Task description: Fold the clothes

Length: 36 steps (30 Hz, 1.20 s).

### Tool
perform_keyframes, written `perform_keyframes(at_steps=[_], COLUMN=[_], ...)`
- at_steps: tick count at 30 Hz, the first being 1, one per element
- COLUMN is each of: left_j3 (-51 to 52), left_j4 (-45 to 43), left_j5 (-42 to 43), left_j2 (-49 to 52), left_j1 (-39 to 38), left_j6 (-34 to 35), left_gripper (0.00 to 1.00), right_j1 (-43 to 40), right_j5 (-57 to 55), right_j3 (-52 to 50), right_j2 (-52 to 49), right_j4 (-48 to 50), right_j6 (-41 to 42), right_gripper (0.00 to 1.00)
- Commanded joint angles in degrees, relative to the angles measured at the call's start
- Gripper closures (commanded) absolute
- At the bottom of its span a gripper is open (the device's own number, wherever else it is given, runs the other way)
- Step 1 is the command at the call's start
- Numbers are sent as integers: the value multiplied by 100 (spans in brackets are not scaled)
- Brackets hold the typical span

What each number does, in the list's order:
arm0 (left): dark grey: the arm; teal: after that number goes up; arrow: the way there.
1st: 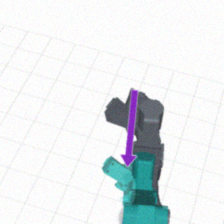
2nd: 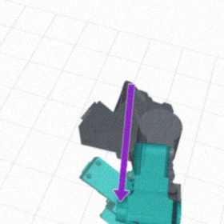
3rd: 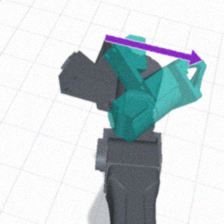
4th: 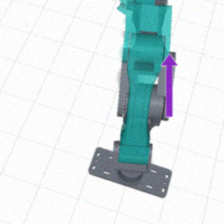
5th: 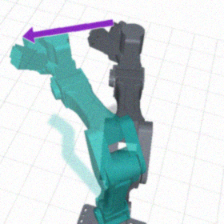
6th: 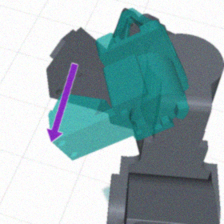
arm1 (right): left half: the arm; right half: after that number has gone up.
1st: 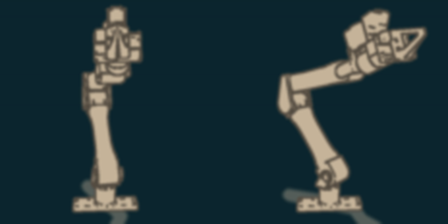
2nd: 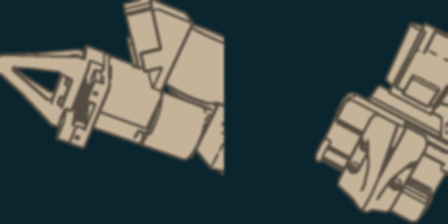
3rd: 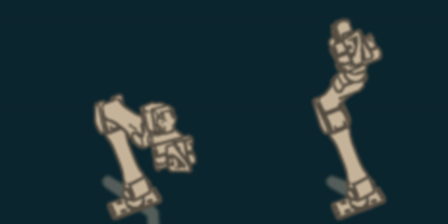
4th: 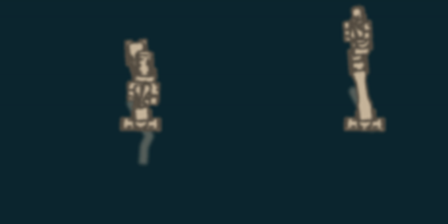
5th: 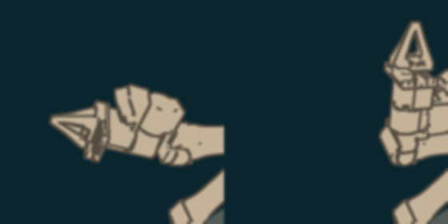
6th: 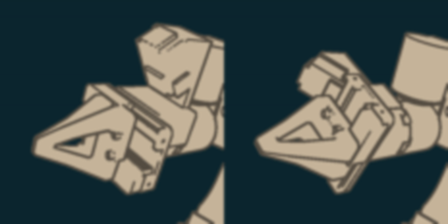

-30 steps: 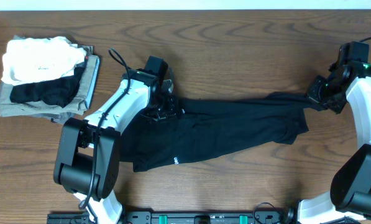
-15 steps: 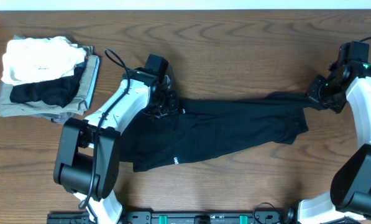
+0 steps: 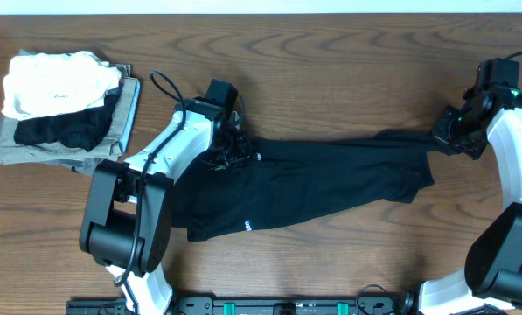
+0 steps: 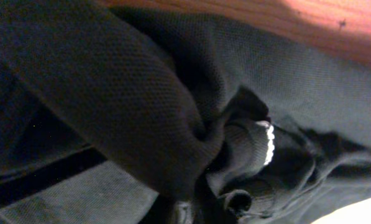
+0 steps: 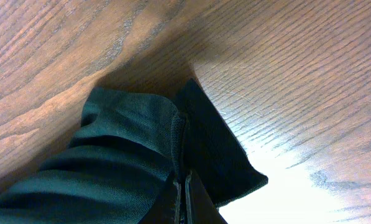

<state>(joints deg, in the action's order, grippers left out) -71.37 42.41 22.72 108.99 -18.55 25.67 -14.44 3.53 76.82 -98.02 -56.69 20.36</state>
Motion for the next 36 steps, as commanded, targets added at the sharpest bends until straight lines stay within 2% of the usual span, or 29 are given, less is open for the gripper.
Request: perform_keyframes(at_steps=[1, 14, 20, 28, 36], left_j3=[15, 15, 15, 15, 15], left_j4=[37, 431, 807, 1779, 2299], left_j5=[59, 57, 11, -1425, -1602], left_j2=[44, -852, -955, -968, -1001], left_j1=[-17, 310, 328, 520, 929], left_j6=[-35, -326, -398, -114, -201], left_gripper=[94, 94, 94, 94, 94], right_j1=[-17, -17, -17, -17, -17], right_j5=[-122, -483, -485, -743, -763], right_j3=[85, 70, 68, 63, 63], right_j2=[42, 42, 42, 42, 42], right_j4=[11, -15, -55, -155, -164], right_j6=[35, 63, 63, 234, 343], right_gripper=[99, 99, 99, 99, 99])
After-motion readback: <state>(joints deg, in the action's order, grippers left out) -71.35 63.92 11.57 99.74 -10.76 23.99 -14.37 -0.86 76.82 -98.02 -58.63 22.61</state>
